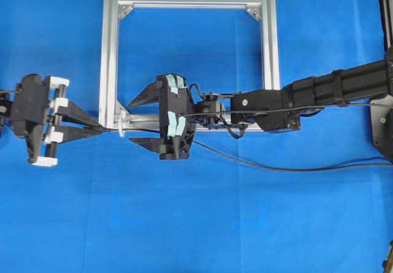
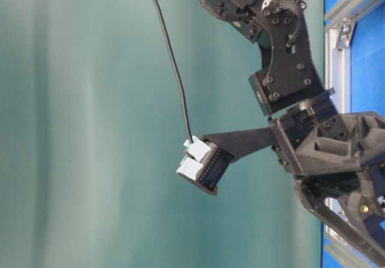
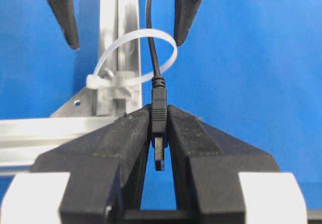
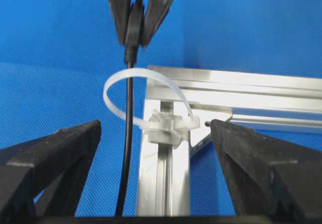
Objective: Insert the wire through the string loop located on the left side.
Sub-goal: 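Pull the cable leftward through the loop with the left gripper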
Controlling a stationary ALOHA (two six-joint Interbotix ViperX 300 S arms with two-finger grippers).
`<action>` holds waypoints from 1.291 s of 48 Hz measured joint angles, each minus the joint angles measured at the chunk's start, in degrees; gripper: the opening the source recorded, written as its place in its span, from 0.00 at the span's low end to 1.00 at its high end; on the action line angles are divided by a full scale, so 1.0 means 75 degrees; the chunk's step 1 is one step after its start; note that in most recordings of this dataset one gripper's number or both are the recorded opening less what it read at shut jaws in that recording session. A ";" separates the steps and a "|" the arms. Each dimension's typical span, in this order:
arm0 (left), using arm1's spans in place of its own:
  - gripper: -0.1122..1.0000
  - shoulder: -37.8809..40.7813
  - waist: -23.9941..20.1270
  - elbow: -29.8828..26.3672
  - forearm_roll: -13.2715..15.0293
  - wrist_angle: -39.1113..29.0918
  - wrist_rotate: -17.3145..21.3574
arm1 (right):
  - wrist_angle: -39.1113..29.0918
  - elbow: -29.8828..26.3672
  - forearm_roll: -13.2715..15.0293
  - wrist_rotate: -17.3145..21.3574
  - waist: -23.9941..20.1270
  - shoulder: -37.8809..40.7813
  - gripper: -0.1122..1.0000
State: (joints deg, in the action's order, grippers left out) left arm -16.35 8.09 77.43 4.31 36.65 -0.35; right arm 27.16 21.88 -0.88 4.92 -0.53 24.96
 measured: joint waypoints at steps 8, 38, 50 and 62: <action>0.18 -0.1008 0.0000 0.0223 0.0012 -0.0738 0.0000 | 0.0000 0.0000 0.0000 0.0000 0.0000 0.0000 0.94; 0.18 -0.6691 -0.0352 0.0082 -0.0012 -0.5930 0.0070 | -0.0012 0.0000 0.0000 0.0000 0.0000 -0.0012 0.94; 0.18 -0.7734 -0.0773 -0.0223 -0.0035 -0.7348 0.0082 | -0.0012 0.0000 0.0000 0.0000 0.0000 -0.0012 0.94; 0.18 -0.7781 -0.0785 -0.0234 -0.0035 -0.7453 0.0094 | -0.0012 0.0000 0.0000 0.0000 0.0000 0.0000 0.94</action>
State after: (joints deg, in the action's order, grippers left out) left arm -74.71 2.20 75.67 4.04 -19.25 0.35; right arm 27.07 21.88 -0.88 4.92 -0.53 24.96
